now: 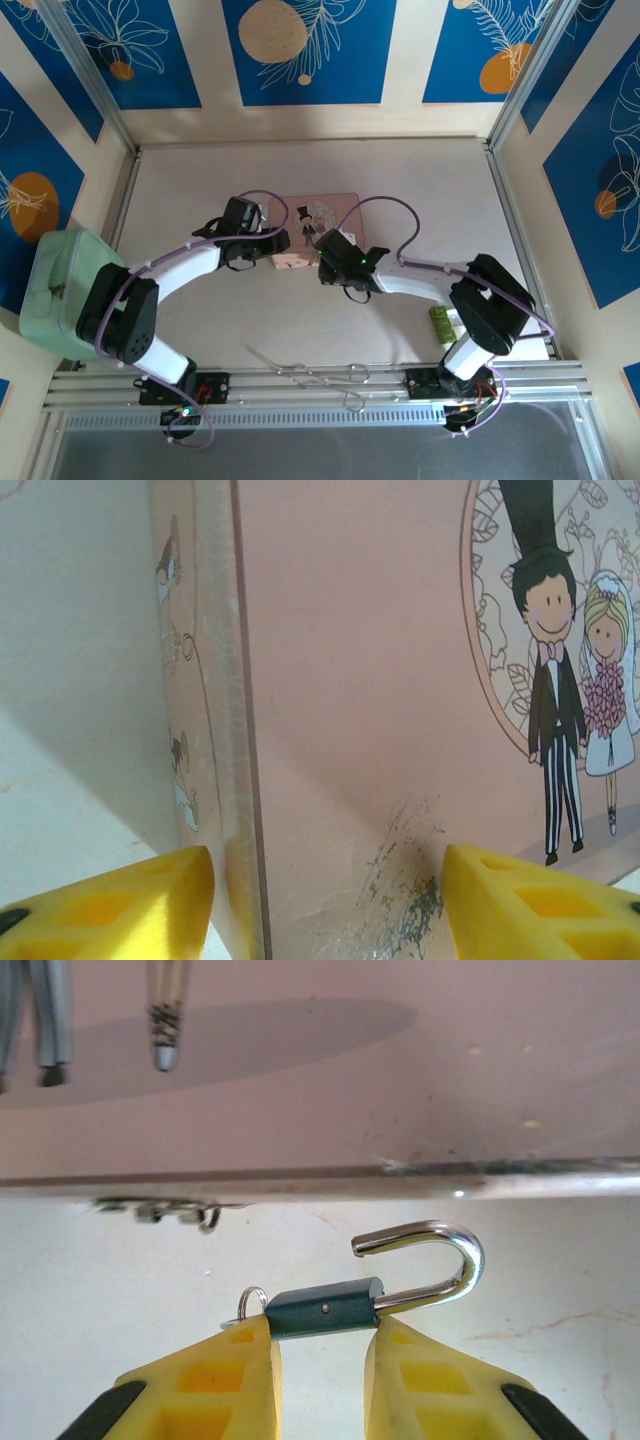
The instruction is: Unlock a padlock with a key
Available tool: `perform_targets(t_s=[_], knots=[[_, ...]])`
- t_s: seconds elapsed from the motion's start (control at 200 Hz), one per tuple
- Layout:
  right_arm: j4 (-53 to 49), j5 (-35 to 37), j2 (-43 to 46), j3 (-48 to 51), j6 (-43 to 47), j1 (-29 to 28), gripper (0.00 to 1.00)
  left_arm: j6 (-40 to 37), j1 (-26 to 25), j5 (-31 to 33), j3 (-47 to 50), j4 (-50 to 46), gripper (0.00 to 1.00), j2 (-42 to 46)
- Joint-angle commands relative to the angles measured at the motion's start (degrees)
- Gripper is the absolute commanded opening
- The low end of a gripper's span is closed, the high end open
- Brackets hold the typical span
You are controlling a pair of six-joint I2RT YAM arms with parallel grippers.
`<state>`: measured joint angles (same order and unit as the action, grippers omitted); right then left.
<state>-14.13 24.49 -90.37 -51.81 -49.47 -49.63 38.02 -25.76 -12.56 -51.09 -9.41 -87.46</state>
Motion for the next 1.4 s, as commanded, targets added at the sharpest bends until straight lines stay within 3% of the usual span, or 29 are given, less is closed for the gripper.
perform_targets(t_s=[0.0, 0.22, 0.33, 0.46, 0.65, 0.805, 0.975, 1.226, 1.396], knots=[[-0.81, -1.12, 5.45, 1.29, 2.73, 0.08, 0.23, 0.31, -0.17, -1.10, -0.21, -0.69, 0.71, 2.80], [-7.33, -6.23, 13.52, 1.59, 5.92, 0.78, 0.22, -0.31, -0.17, 2.24, -0.94, -2.99, 0.81, 11.18], [-7.85, -12.14, 17.16, 2.08, 8.69, 1.68, 0.22, -1.52, -0.25, 2.78, -0.40, -3.80, 0.79, 17.23], [-6.49, -15.99, 19.98, 4.88, 13.69, 2.55, 0.22, 0.00, -0.75, -2.54, 2.49, -2.09, 0.74, 22.27], [-7.64, -22.10, 20.51, 5.87, 15.01, 5.94, 0.21, 2.21, -5.09, -3.71, 8.32, -1.70, 0.70, 26.76], [-13.92, -15.29, 18.63, 3.68, 13.16, 4.55, 0.29, 3.08, -5.43, -0.78, 11.93, -4.19, 0.71, 29.75], [-17.23, -6.78, 13.27, 1.57, 7.18, 2.84, 0.46, 6.41, -5.44, -2.46, 15.09, -1.39, 0.69, 29.28], [-8.51, -2.49, 1.62, 1.63, -10.35, 1.11, 0.40, 7.27, -5.37, -1.51, 14.61, -1.40, 0.67, 29.80], [-3.75, 2.17, -0.78, 1.97, -17.65, 0.50, 0.39, 7.15, -5.36, -1.42, 14.59, -1.62, 0.67, 30.37]])
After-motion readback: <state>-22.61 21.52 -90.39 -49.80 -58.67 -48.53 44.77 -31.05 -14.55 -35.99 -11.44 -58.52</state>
